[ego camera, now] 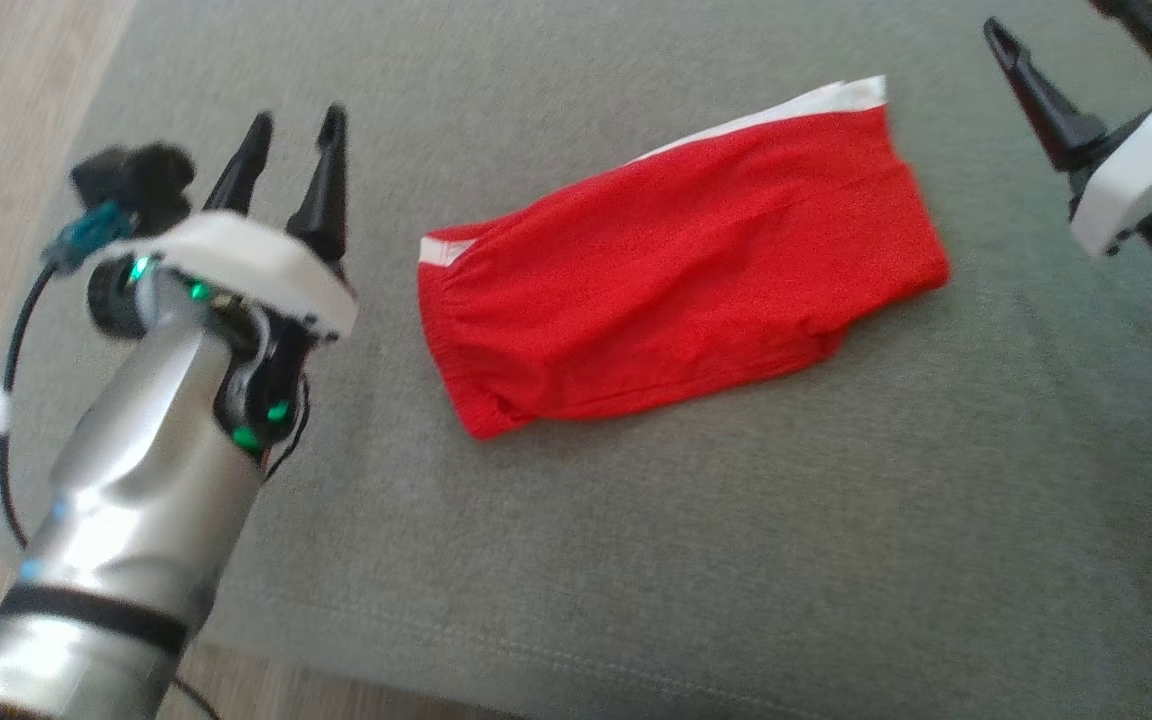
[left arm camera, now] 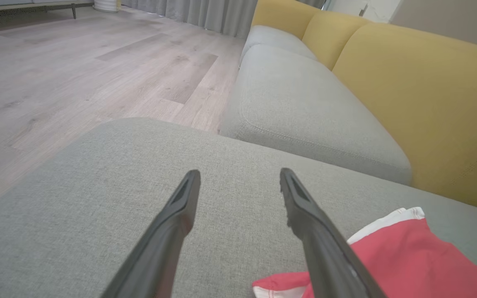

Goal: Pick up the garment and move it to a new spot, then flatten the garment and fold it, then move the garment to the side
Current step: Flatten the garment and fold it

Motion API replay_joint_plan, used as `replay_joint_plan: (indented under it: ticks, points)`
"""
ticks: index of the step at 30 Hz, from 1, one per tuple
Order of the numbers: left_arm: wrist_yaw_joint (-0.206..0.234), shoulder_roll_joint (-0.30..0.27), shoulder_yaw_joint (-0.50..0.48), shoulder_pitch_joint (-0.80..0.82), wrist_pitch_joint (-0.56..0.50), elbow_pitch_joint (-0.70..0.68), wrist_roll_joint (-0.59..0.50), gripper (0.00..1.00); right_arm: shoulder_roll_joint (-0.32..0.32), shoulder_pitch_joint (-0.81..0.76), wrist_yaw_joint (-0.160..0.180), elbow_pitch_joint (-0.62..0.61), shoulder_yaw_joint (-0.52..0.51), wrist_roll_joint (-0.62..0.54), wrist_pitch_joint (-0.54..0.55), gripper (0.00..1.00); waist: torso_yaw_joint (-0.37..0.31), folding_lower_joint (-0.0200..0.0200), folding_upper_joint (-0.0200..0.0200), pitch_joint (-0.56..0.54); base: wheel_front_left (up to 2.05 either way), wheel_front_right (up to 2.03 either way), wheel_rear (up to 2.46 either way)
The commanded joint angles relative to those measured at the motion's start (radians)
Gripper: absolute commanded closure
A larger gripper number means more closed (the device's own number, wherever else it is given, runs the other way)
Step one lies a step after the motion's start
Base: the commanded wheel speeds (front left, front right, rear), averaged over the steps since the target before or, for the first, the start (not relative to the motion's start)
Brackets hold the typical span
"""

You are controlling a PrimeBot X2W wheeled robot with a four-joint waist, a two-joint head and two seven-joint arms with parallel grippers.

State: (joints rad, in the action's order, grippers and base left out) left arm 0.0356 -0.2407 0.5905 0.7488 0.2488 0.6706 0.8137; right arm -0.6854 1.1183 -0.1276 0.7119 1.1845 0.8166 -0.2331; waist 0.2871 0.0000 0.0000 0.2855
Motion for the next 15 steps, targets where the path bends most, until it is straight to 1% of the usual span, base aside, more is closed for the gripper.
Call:
replay_joint_plan:
  ticks: [1,4,6,10,14,15]
  points:
    - [0.013,-0.054,-0.050,-0.008,0.012,-0.048,0.002,0.00,0.004,-0.031,-0.003,-0.006,-0.031,0.005,-0.019,0.00,-0.051,0.0000,0.0000,-0.061,0.00,0.00,0.00]
    - [0.044,-0.080,-0.095,-0.089,0.012,-0.136,-0.002,0.00,0.038,-0.090,-0.003,-0.015,-0.095,-0.007,-0.027,0.00,-0.088,0.0000,0.0000,-0.106,0.00,0.00,0.00]
    - [0.068,-0.093,-0.121,-0.144,0.013,-0.204,-0.023,0.00,0.056,-0.129,-0.003,-0.041,-0.169,-0.026,-0.028,0.00,-0.109,0.0000,0.0000,-0.131,0.00,0.00,0.00]
    - [0.105,-0.088,-0.173,-0.257,0.013,-0.329,-0.067,0.00,0.093,-0.254,-0.003,-0.088,-0.331,-0.088,-0.028,0.00,-0.140,0.0000,0.0000,-0.180,0.00,0.00,0.00]
    - [0.114,-0.073,-0.203,-0.357,0.013,-0.413,-0.132,0.00,0.140,-0.411,-0.003,-0.132,-0.460,-0.181,-0.028,0.00,-0.162,0.0000,0.0000,-0.225,0.00,0.00,0.00]
    - [0.114,-0.073,-0.203,-0.357,0.013,-0.413,-0.132,0.00,0.140,-0.411,-0.003,-0.132,-0.460,-0.181,-0.028,0.00,-0.162,0.0000,0.0000,-0.225,0.00,0.00,0.00]
